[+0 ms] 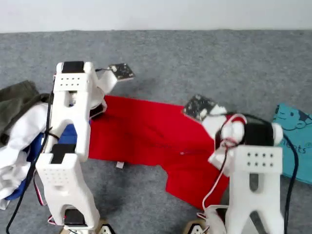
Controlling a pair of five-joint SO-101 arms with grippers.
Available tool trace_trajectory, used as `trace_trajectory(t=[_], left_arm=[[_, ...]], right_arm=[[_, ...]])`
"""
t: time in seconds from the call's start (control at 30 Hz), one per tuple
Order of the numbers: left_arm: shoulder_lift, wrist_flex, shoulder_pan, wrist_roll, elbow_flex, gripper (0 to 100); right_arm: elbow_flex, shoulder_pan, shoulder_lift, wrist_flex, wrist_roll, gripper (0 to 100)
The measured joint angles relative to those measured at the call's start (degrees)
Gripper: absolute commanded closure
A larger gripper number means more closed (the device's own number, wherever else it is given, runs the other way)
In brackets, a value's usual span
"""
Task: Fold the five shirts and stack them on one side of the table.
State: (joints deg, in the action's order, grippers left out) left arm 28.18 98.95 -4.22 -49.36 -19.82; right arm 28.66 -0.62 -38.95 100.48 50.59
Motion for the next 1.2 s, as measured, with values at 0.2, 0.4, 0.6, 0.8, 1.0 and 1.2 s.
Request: trace_trajectory(t=[0.2,0.4,0.6,0.8,1.0,1.2], left_arm=[[-0.26,-0.09,0.0,0.0,0.62,99],[-0.26,0.0,-1.41,0.0,0.62,99],[-1.23,0.18,-2.2,0.0,0.97,97],[-10.2,0.18,-2.2,0.26,3.43,85],[-21.98,0.18,-2.2,2.2,8.18,83],[-29.19,0.26,-2.2,2.46,11.96,86]], right_arm=[[10.37,-0.44,-7.56,0.0,0.0,99.0],[13.54,-6.15,-9.93,0.0,-0.09,99.0],[13.63,-7.91,-10.2,0.0,-0.09,98.4],[13.63,-8.18,-10.2,0.0,-0.09,79.8],[13.54,-8.18,-10.2,0.0,-0.09,77.8],[9.05,-8.18,-10.2,0.0,-0.09,77.9]])
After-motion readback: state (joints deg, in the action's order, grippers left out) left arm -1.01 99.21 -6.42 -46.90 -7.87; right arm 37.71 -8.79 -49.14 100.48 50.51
